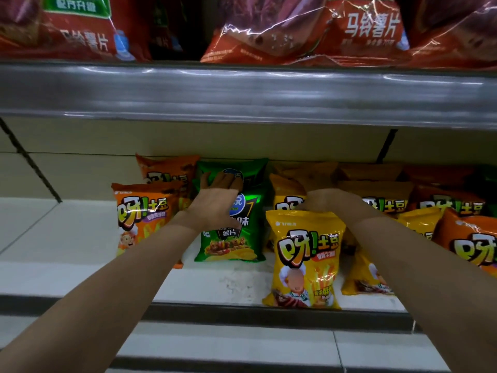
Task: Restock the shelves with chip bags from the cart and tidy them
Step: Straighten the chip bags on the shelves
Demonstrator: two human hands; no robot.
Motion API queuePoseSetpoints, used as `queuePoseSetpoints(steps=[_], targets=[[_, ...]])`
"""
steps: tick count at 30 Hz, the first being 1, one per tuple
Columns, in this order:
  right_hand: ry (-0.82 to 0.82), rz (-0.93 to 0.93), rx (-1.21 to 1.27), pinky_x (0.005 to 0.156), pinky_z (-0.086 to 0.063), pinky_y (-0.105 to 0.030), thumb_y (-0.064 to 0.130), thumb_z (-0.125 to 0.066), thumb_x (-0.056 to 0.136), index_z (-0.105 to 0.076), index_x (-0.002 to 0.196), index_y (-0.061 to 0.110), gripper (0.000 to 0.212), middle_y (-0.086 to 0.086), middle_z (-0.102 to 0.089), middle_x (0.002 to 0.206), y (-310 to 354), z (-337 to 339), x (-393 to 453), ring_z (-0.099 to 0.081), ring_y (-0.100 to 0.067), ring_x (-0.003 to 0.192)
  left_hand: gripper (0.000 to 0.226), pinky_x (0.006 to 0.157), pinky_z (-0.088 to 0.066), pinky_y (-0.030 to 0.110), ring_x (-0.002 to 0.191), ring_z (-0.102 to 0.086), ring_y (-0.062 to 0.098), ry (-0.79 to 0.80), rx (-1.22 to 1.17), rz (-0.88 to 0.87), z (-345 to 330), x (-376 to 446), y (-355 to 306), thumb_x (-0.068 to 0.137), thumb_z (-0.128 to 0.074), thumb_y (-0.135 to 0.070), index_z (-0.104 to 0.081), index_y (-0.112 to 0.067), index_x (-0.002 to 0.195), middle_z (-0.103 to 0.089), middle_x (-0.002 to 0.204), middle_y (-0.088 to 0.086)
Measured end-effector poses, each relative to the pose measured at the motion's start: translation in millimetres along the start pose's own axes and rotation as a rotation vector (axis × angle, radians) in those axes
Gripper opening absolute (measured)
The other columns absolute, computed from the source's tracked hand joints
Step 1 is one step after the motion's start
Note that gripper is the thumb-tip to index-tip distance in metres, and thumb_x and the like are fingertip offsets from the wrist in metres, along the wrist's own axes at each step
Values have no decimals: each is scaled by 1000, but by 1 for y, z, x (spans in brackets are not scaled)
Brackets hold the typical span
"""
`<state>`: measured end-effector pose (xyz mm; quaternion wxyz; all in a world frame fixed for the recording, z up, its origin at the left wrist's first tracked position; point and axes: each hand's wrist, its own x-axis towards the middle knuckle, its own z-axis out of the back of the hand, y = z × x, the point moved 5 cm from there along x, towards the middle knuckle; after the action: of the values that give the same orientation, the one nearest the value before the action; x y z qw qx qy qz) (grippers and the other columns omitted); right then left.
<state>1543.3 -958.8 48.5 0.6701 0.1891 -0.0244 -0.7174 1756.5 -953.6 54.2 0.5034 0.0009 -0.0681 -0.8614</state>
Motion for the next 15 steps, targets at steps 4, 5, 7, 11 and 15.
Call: queuePoseSetpoints(steps=[4, 5, 7, 11, 15], targets=[[-52, 65, 81, 102, -34, -38, 50, -55, 92, -31, 146, 24, 64, -12, -35, 148, 16, 14, -27, -34, -32, 137, 87, 117, -5, 55, 141, -20, 28, -8, -13, 3, 3, -1, -2, 77, -73, -50, -29, -13, 142, -28, 146, 10], [-80, 96, 84, 96, -36, -36, 55, -53, 91, -36, 142, 24, 62, -12, -42, 141, 20, 17, -37, -40, -32, 133, 90, 116, -3, 55, 143, -17, 28, 7, -19, 23, 2, -1, -1, 78, -72, -50, -25, -13, 146, -25, 149, 11], [12, 117, -25, 91, -35, -34, 64, -54, 85, -45, 132, 22, 64, -9, -51, 131, 24, 11, -52, -44, -29, 129, 97, 116, -1, 55, 145, -14, 29, 54, -14, 67, 0, 1, 0, 80, -69, -52, -16, -12, 151, -18, 155, 13], [108, 133, -265, 113, -16, -44, 59, -69, 76, -27, 148, 24, 91, -8, -27, 153, 15, -6, -69, -18, -28, 143, 110, 115, -2, 57, 147, -10, 32, 210, 7, 110, -2, 4, -3, 77, -69, -60, -4, -14, 154, -11, 159, 12], [135, 181, -252, 114, -13, -50, 46, -75, 77, -20, 147, 26, 92, -8, -24, 156, 13, -16, -78, -16, -29, 144, 108, 115, -7, 59, 145, -17, 32, 273, 19, 121, -4, 3, -3, 74, -73, -56, -11, -17, 154, -30, 155, 6]])
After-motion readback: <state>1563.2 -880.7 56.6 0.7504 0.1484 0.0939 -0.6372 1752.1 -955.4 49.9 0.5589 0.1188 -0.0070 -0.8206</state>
